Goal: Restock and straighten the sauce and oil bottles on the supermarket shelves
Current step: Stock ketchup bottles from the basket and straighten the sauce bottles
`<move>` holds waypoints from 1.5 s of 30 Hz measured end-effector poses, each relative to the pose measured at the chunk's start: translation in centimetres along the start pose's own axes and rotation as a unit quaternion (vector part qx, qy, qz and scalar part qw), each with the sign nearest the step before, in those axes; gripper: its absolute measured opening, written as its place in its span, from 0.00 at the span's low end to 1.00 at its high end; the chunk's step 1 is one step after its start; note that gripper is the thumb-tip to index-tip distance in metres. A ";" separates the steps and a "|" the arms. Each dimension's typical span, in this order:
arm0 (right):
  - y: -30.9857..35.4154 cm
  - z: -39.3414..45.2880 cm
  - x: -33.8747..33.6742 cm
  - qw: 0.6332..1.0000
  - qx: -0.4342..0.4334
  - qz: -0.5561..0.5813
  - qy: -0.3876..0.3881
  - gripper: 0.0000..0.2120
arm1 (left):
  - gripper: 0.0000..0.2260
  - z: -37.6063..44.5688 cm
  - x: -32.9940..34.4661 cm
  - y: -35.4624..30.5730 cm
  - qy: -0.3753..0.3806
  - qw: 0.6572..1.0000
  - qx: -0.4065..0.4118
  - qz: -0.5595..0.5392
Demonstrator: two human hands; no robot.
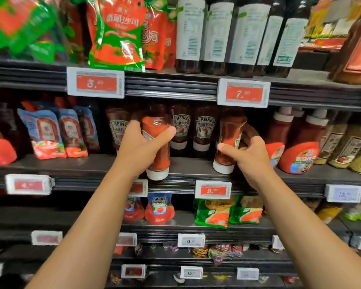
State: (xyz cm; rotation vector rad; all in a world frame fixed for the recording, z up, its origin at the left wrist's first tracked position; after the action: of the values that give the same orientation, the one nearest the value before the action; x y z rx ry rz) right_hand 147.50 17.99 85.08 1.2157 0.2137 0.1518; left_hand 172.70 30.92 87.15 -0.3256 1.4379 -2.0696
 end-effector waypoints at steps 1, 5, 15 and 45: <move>-0.1 0.2 0.0 1.000 -0.006 -0.009 -0.001 0.31 | 0.29 0.1 0.1 0.2 -0.005 1.000 -0.004 -0.002; -0.2 0.5 0.1 0.998 -0.030 -0.052 -0.009 0.27 | 0.29 0.5 0.3 0.6 -0.006 1.000 -0.006 0.005; -1.5 -2.8 -0.9 0.987 0.064 -0.144 -0.005 0.47 | 0.33 -0.7 0.1 3.5 0.054 0.998 -0.005 0.033; 2.8 0.5 14.4 0.973 -0.019 -0.219 0.074 0.15 | 0.18 1.1 1.5 4.1 0.052 0.964 0.038 0.257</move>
State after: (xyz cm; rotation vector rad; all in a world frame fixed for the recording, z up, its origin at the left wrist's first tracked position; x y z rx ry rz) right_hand 161.58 21.82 86.72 1.0936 0.5999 -0.1393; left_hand 173.43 28.25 83.63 0.1788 1.3242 -1.7238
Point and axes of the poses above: each hand's wrist, its own z-axis towards the middle knuckle, its own x-axis out of the palm, y = z × x, the point moved 4 cm from there along z, towards the middle knuckle, and after that the axes turned 4 degrees about x, right-handed, at the moved point
